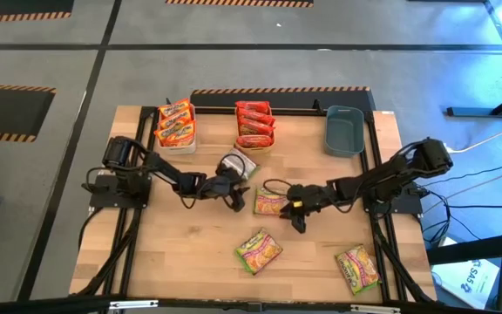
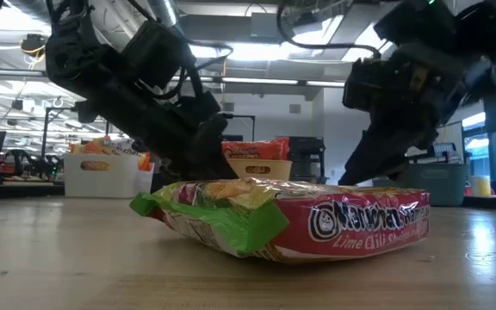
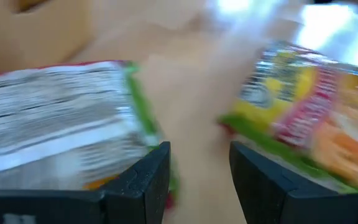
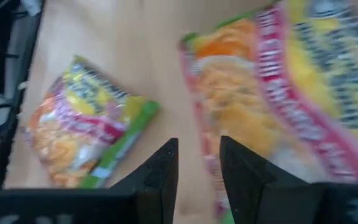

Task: Sort Maruchan noodles
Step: Put the green noodle pack into the blue bin

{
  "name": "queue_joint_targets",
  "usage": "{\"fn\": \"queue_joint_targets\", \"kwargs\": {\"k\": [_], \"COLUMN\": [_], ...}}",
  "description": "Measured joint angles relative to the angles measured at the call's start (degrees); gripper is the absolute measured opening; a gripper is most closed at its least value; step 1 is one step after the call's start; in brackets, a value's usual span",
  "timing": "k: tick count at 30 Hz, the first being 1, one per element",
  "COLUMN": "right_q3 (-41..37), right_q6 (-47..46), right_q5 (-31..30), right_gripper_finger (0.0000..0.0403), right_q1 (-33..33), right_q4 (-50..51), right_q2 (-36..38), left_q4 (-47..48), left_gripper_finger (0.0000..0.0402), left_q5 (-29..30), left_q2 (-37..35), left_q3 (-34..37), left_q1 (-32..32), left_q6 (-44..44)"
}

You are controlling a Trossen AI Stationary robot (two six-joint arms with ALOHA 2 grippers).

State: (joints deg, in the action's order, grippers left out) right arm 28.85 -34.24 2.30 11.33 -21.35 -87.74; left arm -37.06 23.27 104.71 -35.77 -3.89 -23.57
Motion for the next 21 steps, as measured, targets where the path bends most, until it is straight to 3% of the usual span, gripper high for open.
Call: {"fn": "queue_joint_targets", "kwargs": {"k": [5,9,13,16,21], "right_q3": [2.7,5.1,5.8,5.8,5.6], "right_q6": [1.8,5.7,9.7,11.9,13.2], "right_q5": [0.4,-1.1,-7.6,-10.7,-9.8], "right_gripper_finger": [0.0104,0.0104,0.0104,0.0104,0.0104], "right_q1": [1.1,-1.1,-5.3,-8.7,-11.9], "right_q4": [-0.5,7.9,16.2,18.4,18.1], "right_q2": [-1.2,3.2,6.4,6.2,2.3], "left_q4": [-0.2,-5.0,-11.3,-11.3,-11.4], "left_gripper_finger": [0.0158,0.0158,0.0158,0.0158,0.0158], "left_q5": [1.1,-7.3,-15.0,-14.4,-11.0], "left_q2": [0.0,-0.6,-0.6,0.5,5.1], "left_q3": [0.0,0.0,-0.1,-0.6,-2.3], "left_q1": [1.4,-0.1,-3.3,-5.5,-7.2], "left_q6": [-2.0,-0.6,2.1,4.0,4.2]}}
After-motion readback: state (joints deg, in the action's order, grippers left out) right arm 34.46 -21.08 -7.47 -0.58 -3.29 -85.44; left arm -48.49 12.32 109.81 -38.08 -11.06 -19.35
